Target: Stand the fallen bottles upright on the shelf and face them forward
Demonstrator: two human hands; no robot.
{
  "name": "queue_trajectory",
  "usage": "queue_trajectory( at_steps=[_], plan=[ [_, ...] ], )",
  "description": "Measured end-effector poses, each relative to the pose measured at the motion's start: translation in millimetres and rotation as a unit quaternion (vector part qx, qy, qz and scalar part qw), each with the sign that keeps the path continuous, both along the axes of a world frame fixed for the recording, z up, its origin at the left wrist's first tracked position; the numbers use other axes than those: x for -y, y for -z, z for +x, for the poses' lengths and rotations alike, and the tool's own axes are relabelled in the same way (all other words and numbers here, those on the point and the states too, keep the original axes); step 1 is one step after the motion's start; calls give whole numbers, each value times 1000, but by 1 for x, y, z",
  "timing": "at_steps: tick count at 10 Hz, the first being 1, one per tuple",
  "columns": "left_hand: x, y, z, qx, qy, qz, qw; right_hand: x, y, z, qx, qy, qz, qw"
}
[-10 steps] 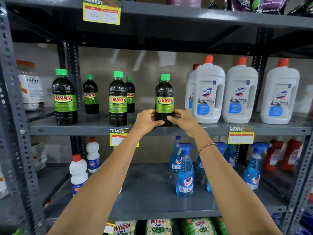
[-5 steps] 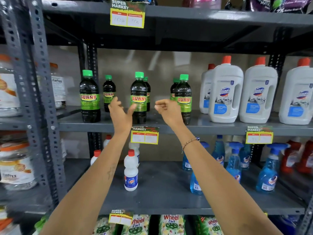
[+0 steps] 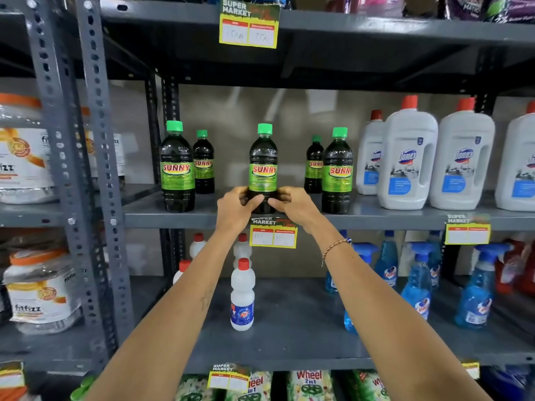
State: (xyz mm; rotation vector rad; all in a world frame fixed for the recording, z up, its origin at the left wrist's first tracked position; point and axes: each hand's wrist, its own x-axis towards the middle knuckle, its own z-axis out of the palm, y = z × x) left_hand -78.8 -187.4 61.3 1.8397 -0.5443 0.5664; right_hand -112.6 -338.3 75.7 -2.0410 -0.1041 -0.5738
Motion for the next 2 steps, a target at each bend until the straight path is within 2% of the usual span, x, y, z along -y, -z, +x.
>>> queue_trajectory(
  at_steps=[1, 2],
  plan=[
    [-4, 1, 1, -2, 14, 21, 1000, -1, -1, -5, -9, 4, -13, 1000],
    [-11, 0, -4, 60, -35, -8, 998, -6, -6, -12, 9, 74, -67, 995]
  ],
)
